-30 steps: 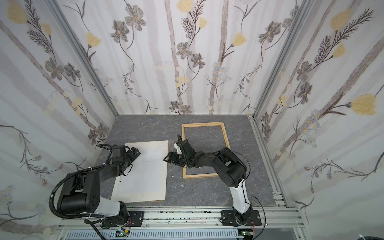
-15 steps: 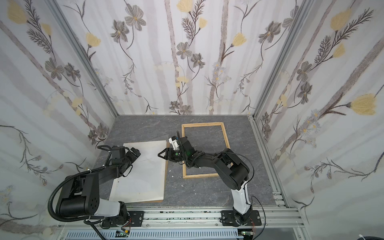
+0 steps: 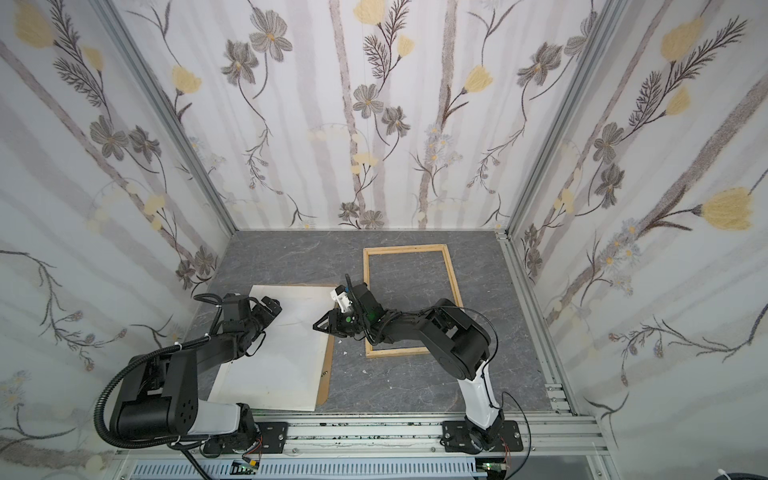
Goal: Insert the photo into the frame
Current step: 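Lift the clear sheet with the right gripper and carry it over the frame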
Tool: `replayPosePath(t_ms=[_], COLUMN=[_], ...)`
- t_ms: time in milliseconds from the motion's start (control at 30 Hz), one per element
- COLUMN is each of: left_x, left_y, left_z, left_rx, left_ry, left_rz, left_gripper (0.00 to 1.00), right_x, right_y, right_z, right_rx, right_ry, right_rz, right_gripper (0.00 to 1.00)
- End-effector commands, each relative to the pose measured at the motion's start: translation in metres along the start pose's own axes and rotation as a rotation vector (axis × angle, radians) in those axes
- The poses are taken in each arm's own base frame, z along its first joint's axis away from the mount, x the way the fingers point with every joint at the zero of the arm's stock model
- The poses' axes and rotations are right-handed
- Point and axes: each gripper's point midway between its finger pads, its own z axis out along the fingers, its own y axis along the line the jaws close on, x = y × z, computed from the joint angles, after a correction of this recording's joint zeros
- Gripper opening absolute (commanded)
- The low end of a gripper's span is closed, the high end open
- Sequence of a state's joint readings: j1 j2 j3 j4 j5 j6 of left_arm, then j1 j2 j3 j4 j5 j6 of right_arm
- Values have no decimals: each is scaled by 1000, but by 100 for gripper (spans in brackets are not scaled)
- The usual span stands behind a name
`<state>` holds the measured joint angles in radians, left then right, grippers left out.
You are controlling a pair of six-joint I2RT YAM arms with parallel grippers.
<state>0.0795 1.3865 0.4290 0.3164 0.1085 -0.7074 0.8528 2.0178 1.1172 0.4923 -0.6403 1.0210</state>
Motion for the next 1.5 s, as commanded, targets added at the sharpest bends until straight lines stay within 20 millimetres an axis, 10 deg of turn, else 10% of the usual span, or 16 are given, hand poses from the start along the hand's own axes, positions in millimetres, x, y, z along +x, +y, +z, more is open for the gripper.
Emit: replayPosePath(t_ms=[0,100,233,533,967,1467], left_x=[27,26,26,25,-4,-77], left_y=[17,13,10,5,-22,-109], left_z=[-5,-8,-9,-13,-37,-136], left_rx=[-56,-29,-17,14,48,230], left_ry=[107,97,100,93,35,-134], left_rz=[-58,-69,-77,-87,-25,94], left_gripper=[99,99,99,99,100,100], right_x=[-30,-24,4,-7,-30,-59], right_y=[12,11,-9,-17,29,83], right_z=[-7,4,22,13,-8,-74], right_rx=[24,64,67,99,8,-84], right_ry=[-113,-104,-3,-38,-14,-63], right_rz=[-17,-52,4,-5,-109,-210], right_gripper=[49,58,33,0,0,0])
